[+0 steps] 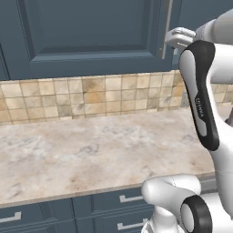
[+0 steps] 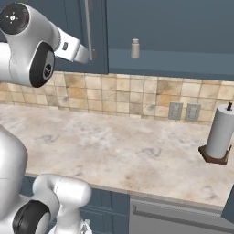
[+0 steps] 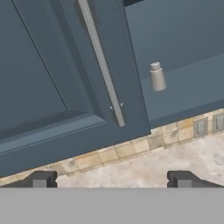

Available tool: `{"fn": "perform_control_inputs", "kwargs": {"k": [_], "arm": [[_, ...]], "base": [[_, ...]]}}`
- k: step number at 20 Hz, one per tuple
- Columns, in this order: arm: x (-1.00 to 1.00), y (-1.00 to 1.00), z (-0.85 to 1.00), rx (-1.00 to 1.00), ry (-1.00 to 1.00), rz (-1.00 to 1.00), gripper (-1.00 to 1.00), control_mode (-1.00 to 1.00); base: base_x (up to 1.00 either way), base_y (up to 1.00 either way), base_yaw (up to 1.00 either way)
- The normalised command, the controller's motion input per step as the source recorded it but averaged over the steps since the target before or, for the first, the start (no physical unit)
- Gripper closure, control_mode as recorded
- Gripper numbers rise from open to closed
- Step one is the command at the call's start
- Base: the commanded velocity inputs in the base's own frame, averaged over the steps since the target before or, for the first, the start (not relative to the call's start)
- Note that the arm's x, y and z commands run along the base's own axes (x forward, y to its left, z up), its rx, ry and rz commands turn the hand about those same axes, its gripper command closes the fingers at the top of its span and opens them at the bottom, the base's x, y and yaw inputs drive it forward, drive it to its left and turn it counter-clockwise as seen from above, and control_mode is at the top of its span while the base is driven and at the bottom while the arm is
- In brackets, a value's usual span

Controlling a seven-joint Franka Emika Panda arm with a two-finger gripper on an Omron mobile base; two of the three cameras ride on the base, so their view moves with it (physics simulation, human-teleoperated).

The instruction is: Move the mayonnaise and shaker from the cabinet to the dining counter.

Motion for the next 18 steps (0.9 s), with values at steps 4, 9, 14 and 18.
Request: {"fn": "perform_control_inputs", "kwargs": {"k": [4, 9, 14, 18], "arm": [[0.52, 0.00, -0.11, 0.00, -0.08, 0.03, -1.00, -1.00], [0.51, 0.00, -0.07, 0.00, -0.03, 0.03, -1.00, -1.00], [0.50, 0.00, 0.00, 0.05, 0.00, 0.03, -1.00, -1.00], [0.49, 0.00, 0.00, 0.06, 0.00, 0.03, -1.00, -1.00]], "base": [[0.00, 0.00, 0.00], [0.00, 0.00, 0.00], [0.00, 0.00, 0.00], [0.00, 0.00, 0.00]]}}
